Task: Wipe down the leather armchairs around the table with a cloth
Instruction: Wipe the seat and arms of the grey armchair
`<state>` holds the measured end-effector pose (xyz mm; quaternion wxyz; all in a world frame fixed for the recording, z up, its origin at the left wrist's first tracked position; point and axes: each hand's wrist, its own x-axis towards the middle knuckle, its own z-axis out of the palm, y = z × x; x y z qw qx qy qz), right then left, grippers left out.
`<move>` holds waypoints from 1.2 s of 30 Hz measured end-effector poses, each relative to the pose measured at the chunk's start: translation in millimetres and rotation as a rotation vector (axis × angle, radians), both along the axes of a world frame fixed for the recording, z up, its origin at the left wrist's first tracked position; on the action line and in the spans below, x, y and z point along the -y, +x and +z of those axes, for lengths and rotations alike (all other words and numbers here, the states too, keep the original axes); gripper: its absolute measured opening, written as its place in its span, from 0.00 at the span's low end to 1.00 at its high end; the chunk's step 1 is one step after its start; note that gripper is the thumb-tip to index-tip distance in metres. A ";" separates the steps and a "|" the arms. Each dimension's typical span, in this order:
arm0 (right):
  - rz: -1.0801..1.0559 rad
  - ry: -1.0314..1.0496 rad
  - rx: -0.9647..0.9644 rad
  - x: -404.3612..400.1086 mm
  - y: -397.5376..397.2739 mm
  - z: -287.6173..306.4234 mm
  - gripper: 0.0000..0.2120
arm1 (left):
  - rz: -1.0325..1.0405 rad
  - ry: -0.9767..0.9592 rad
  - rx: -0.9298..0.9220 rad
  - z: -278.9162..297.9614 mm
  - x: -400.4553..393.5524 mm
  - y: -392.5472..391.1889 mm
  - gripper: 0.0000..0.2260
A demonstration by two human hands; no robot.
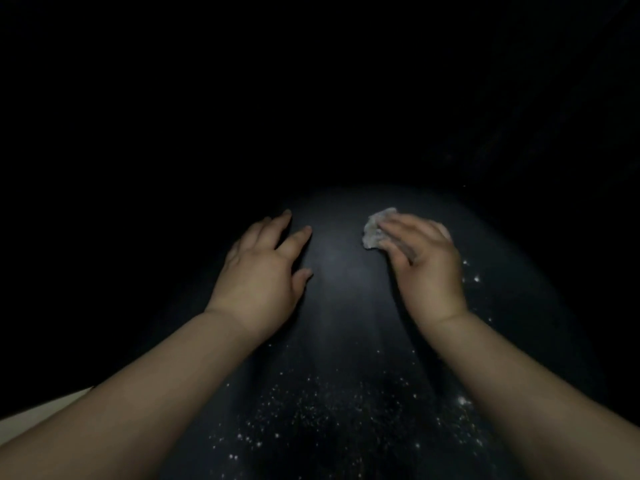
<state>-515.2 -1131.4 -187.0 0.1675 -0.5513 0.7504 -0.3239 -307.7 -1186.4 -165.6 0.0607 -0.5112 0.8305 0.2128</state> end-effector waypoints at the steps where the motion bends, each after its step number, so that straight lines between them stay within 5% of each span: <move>1: -0.028 0.008 -0.011 -13.1 0.6 0.8 0.12 | 0.000 -0.002 -0.004 0.6 -0.8 -2.7 0.28; 7: 0.127 0.031 -0.008 -40.1 -0.5 3.8 0.13 | -0.080 0.019 0.051 -0.6 -11.2 -19.3 0.33; 12: -0.127 0.041 -0.027 -40.4 -30.5 5.1 0.12 | -0.063 -0.002 0.106 -3.2 -15.1 -27.9 0.39; 18: 0.056 0.051 0.017 -48.7 -16.8 3.3 0.15 | -0.036 0.005 0.153 -6.8 -20.6 -36.7 0.47; 24: -0.243 0.017 -0.023 -50.9 -51.6 2.6 0.12 | -0.033 -0.001 0.146 -7.7 -20.1 -35.7 0.47; 30: -0.032 0.014 0.003 -60.2 -39.1 1.9 0.12 | -0.024 -0.015 0.160 -7.8 -20.5 -37.9 0.48; 36: -0.298 -0.003 -0.012 -88.4 -53.1 3.8 0.12 | -0.030 -0.019 0.172 -8.1 -20.3 -38.5 0.50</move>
